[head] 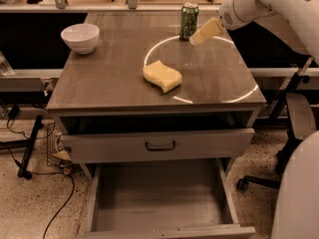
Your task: Place green can into middle drawer
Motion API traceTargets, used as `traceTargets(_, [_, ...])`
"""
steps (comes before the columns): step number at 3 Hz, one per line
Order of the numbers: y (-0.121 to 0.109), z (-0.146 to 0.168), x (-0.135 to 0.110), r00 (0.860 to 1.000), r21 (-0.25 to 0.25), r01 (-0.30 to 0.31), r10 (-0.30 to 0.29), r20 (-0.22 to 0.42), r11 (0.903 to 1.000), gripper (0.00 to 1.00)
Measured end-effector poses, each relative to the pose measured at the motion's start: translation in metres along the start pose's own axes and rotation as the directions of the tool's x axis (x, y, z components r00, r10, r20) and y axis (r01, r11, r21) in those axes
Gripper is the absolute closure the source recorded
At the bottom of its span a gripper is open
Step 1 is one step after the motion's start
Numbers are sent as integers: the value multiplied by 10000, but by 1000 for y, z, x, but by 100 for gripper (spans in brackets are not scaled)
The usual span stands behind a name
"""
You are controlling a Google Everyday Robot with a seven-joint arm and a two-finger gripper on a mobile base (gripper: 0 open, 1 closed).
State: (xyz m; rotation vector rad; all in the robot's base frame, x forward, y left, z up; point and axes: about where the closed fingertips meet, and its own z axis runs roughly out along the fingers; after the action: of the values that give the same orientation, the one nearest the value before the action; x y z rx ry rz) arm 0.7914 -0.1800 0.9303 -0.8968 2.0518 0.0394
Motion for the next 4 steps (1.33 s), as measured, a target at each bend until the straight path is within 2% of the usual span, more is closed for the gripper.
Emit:
traceTargets(1, [-31,57,-17,9794,65,-1429,1404,1452,9897,0])
traceTargets(2, [-39,97,-37,9529,-202,-1977,1970,2307,9800,0])
traceTargets(3, [-35,117,-50,9404,-545,-2076,2146,2639,9767,0])
traceTargets(4, [-38,141,-46,9406,-570,-1881,1965,2769,9805,25])
